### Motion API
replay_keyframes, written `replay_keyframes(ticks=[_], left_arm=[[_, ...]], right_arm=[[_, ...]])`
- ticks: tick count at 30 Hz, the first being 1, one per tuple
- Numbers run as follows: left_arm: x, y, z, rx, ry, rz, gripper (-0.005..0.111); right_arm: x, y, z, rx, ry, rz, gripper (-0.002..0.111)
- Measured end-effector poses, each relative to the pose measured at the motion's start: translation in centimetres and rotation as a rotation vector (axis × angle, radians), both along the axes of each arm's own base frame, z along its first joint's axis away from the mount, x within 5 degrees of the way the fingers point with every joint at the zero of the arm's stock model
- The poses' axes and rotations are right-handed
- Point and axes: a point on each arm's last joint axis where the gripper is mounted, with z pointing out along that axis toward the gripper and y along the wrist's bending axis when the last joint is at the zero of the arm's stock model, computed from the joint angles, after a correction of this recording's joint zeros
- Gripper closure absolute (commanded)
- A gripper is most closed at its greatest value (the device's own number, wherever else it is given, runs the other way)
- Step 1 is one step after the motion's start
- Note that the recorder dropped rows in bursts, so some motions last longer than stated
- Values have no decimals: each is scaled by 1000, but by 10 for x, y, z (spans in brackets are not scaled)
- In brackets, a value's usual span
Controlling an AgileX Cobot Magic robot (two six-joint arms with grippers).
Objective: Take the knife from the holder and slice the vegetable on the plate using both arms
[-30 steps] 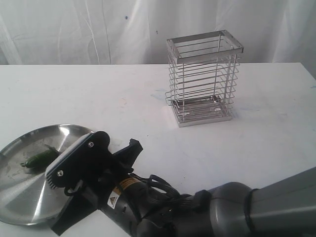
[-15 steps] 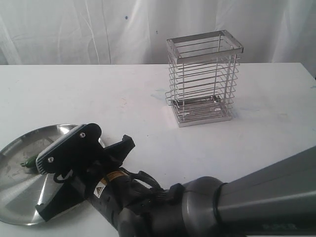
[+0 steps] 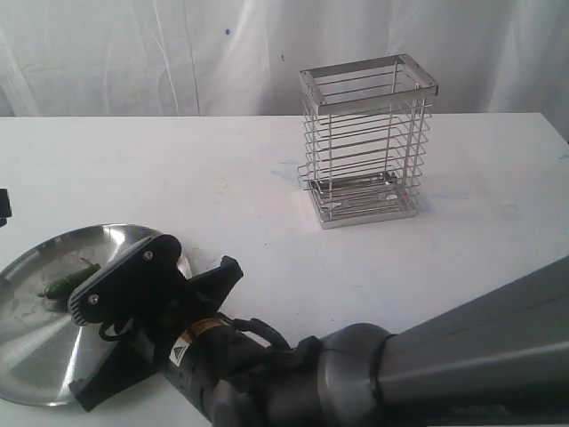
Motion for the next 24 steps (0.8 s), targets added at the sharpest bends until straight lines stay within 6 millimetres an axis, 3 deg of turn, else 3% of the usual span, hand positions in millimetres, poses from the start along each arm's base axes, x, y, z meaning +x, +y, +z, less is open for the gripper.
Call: replay_keyframes(ticks=[3, 7, 17, 24], left_arm=[[9, 1, -4, 4, -1, 15, 82], [10, 1, -4, 34, -14, -1, 81], [13, 1, -7, 63, -6, -19, 81], [18, 1, -13, 73, 27, -27, 81]], right_arm=[[1, 1, -11, -23, 6, -3, 108], [1, 1, -29, -68, 25, -2, 108], [-1, 17, -24, -90, 131, 50, 108], [3, 15, -22, -66, 148, -21, 108]])
